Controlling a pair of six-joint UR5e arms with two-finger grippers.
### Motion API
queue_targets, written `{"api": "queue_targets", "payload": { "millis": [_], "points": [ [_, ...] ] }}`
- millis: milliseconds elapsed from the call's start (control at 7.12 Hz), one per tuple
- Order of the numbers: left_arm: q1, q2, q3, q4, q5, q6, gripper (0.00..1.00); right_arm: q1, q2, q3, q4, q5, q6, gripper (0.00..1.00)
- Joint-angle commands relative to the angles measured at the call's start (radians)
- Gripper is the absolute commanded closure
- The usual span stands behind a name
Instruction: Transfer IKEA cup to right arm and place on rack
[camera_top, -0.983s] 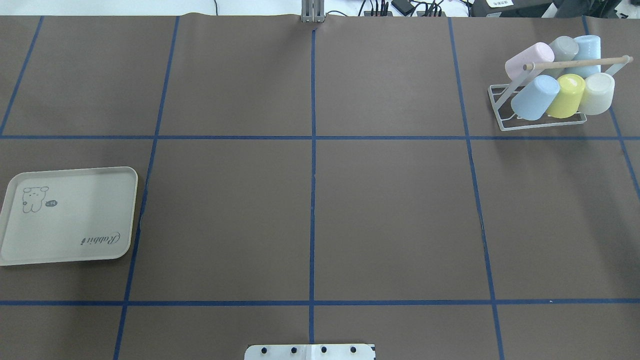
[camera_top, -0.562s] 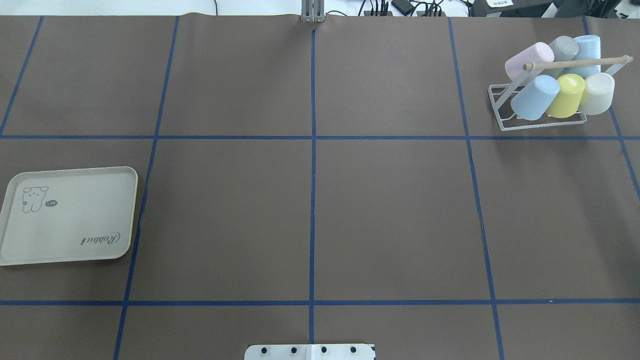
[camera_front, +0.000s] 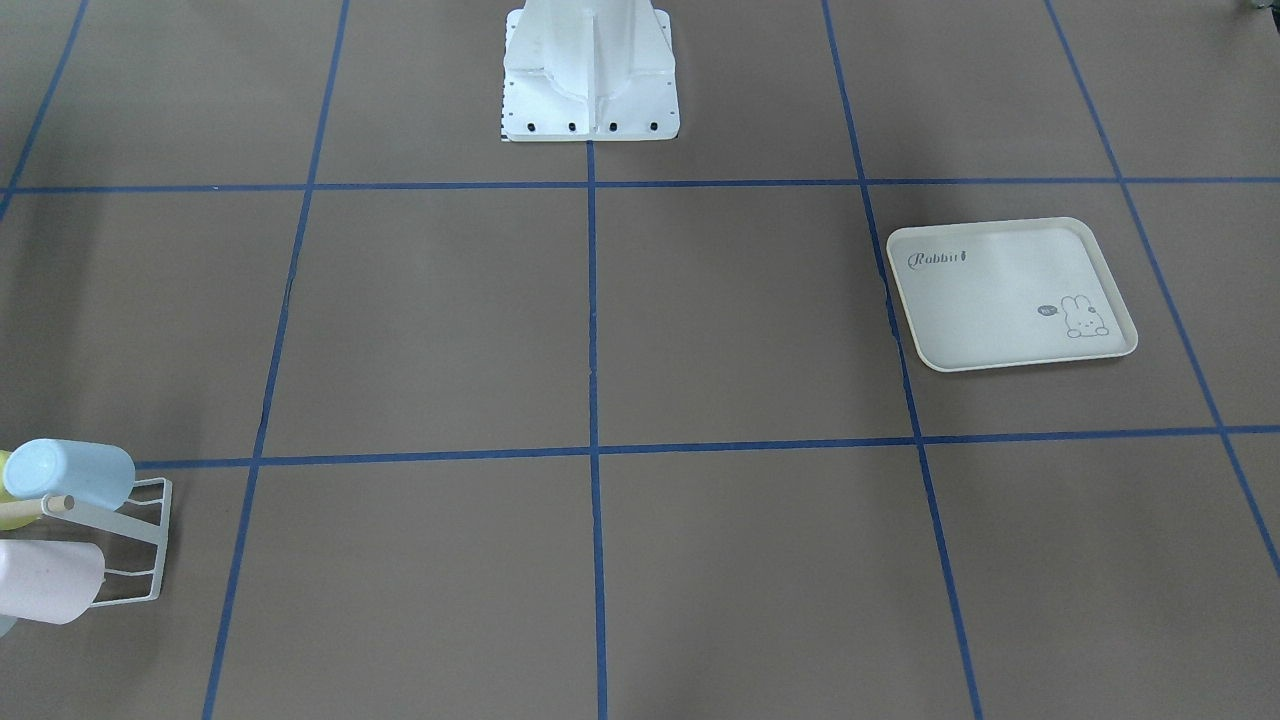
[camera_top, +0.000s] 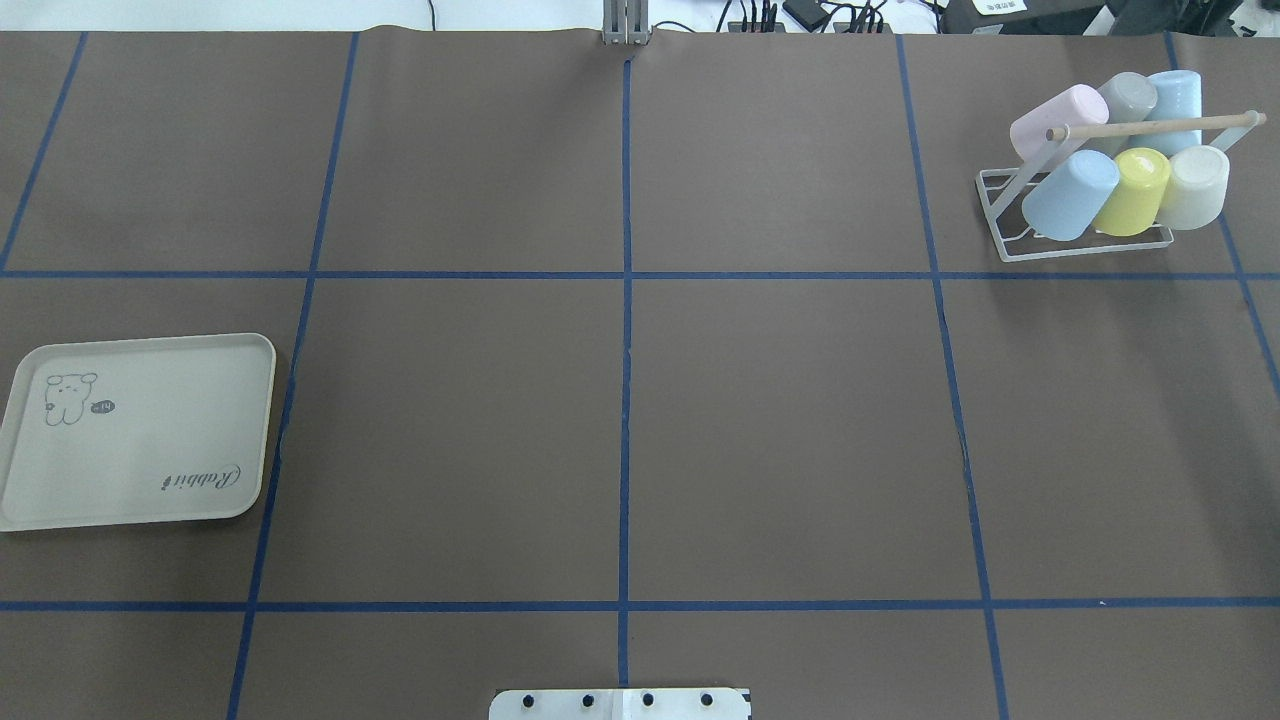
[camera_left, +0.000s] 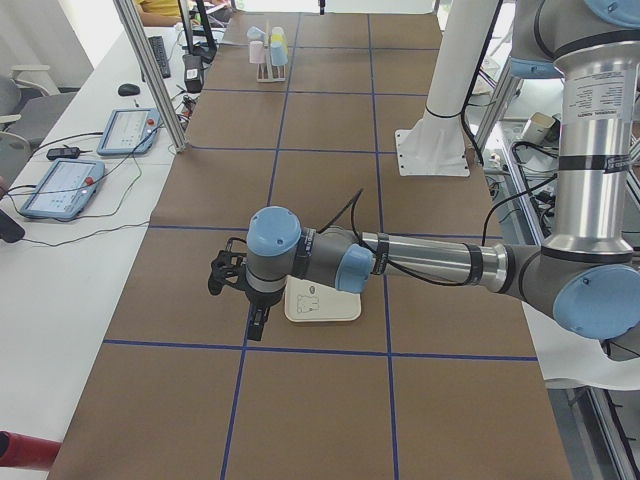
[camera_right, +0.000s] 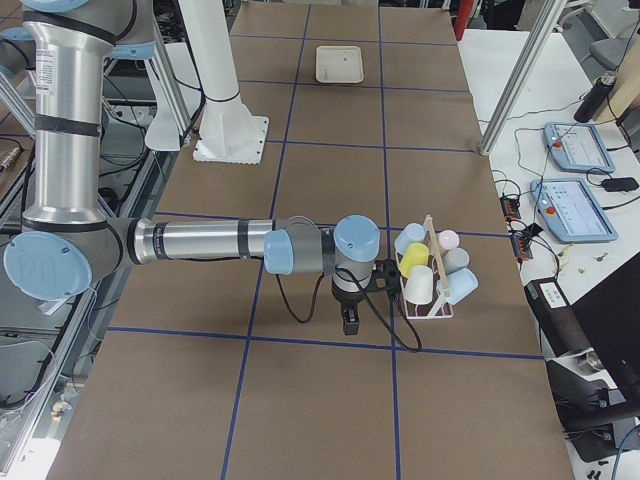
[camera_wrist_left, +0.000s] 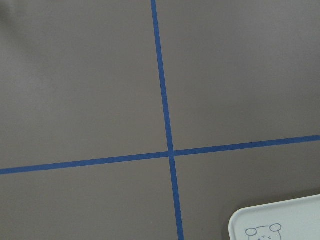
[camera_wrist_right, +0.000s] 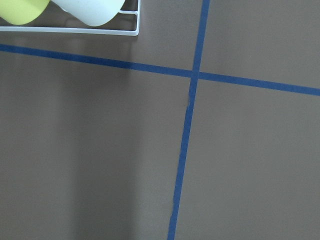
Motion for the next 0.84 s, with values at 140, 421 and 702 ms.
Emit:
{"api": "queue_targets", "payload": {
  "millis": [140, 421, 702],
  "points": [
    [0.001, 0.000, 0.000, -0.003, -0.004, 0.000, 0.00, 0.000, -0.003, 0.007, 0.000, 0.009, 0.000, 0.00],
    [0.001, 0.000, 0.000, -0.005, -0.004, 0.000, 0.00, 0.001, -0.003, 0.007, -0.001, 0.015, 0.000, 0.00],
    [0.001, 0.000, 0.000, -0.006, -0.004, 0.000, 0.00, 0.000, -0.002, 0.010, 0.000, 0.015, 0.000, 0.00]
  ]
}}
